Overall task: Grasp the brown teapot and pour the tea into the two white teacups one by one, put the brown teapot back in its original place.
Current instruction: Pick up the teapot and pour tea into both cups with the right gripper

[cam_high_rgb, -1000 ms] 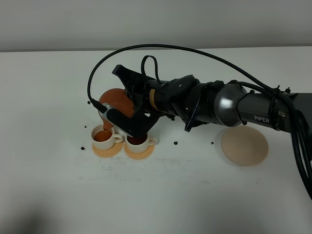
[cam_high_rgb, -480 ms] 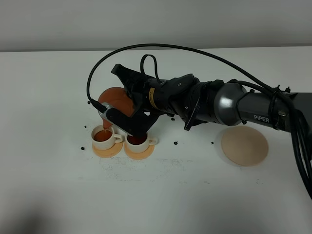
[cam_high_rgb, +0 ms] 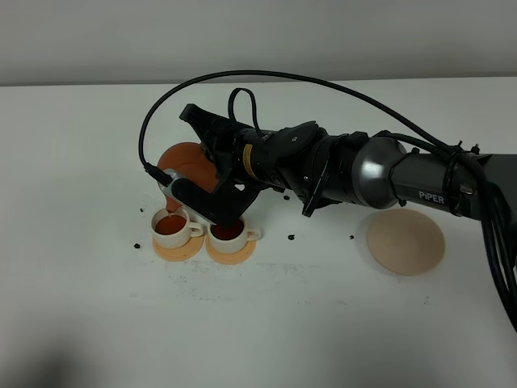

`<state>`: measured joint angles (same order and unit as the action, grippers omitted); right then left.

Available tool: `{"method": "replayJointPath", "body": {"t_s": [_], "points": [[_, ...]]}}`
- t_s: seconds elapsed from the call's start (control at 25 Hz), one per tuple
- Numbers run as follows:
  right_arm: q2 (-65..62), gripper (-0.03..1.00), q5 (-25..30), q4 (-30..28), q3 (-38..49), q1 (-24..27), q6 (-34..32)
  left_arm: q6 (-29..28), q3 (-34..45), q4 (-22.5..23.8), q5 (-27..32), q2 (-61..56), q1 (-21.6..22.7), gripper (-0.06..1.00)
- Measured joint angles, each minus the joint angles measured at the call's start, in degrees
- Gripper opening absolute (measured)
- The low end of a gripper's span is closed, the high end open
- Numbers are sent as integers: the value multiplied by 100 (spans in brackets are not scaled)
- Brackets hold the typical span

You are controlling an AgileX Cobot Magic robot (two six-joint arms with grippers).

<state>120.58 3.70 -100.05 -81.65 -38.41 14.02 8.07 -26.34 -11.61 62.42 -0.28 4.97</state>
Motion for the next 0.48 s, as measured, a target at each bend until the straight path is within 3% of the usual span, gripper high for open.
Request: {"method": "replayJointPath", "body": {"t_s": [0.48], "points": [[0,9,0,0,0,-30,6,0,0,0,0,0,0,31]]}}
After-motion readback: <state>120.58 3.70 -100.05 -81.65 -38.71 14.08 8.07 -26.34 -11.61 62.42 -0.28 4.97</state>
